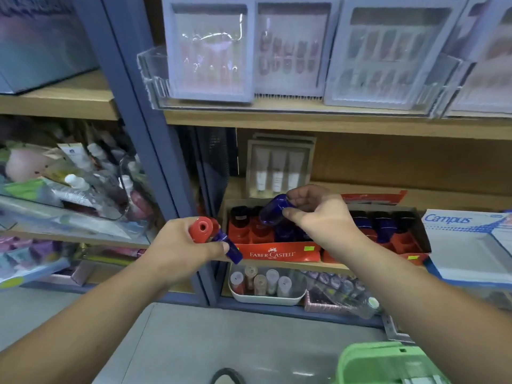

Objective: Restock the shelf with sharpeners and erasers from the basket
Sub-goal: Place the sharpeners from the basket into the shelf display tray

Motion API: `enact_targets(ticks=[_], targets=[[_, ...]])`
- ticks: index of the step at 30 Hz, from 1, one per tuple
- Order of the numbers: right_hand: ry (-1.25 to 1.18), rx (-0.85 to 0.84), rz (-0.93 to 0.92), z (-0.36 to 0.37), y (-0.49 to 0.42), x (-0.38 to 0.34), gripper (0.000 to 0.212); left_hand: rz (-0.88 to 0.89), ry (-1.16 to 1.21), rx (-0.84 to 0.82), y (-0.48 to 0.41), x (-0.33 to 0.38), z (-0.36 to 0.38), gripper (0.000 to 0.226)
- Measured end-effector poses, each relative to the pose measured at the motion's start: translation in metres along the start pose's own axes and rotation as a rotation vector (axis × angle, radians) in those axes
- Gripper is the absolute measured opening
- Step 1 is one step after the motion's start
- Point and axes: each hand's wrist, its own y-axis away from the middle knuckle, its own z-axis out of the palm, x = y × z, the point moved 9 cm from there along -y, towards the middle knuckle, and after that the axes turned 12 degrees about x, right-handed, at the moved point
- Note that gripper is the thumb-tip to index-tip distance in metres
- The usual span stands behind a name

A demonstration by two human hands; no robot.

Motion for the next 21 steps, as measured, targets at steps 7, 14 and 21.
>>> enact_targets(ticks=[7,14,21], targets=[[0.412,-0.144,-0.154,0.026,0.001,0.014,0.016,0.003,0.058,-0.019,-0.005,-0.005,0.006,0.019],[0.675,-0.201,-0.459,0.056,0.012,0.006,0.011,-0.035,0.157,0.003,-0.005,-0.003,0.005,0.020],[0.729,-0.236,-0.531,0.051,0.017,-0.005,0.025,-0.080,0.212,-0.036,-0.002,-0.001,0.008,0.028]])
